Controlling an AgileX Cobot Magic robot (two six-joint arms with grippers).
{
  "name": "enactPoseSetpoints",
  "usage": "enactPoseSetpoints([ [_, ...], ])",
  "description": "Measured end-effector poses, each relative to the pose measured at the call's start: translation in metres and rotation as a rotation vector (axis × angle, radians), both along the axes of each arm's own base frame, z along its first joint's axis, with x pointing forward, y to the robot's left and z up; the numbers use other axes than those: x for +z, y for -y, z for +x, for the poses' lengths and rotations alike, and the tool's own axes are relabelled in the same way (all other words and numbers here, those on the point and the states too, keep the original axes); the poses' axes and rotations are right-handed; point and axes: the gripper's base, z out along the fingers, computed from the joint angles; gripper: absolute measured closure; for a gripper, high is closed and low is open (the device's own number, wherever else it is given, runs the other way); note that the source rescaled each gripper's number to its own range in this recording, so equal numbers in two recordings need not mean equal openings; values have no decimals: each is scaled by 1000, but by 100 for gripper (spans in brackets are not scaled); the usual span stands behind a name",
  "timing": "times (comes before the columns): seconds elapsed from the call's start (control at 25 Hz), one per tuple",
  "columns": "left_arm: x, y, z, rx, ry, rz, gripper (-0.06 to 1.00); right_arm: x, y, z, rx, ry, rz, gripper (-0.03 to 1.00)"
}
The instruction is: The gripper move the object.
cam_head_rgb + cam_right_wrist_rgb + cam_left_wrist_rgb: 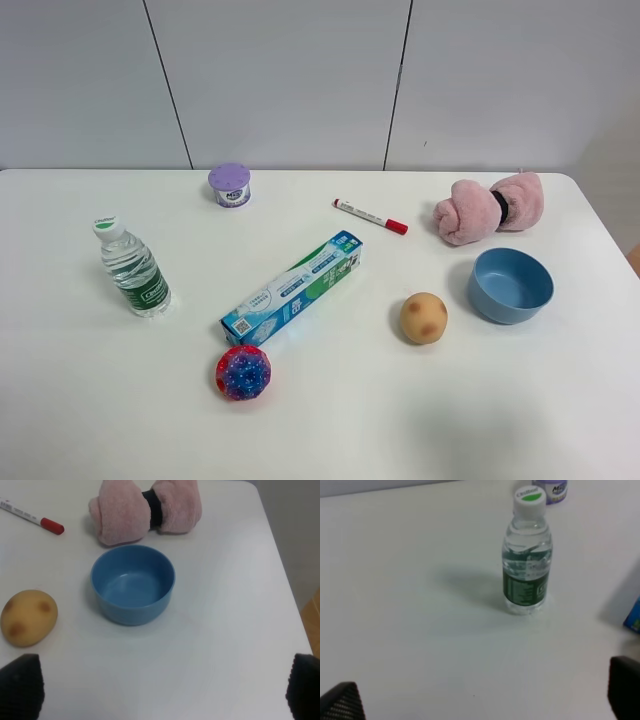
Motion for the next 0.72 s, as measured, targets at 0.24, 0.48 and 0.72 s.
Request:
enactPoseSetpoints([
  [0.24, 0, 0, 0, 0, -1, 0, -3, 0, 0, 0, 0, 0, 0, -3],
  [0.48, 0, 0, 0, 0, -1, 0, -3, 0, 0, 0, 0, 0, 0, -3],
  [0.72, 0, 0, 0, 0, -1, 0, -3, 0, 0, 0, 0, 0, 0, -3],
])
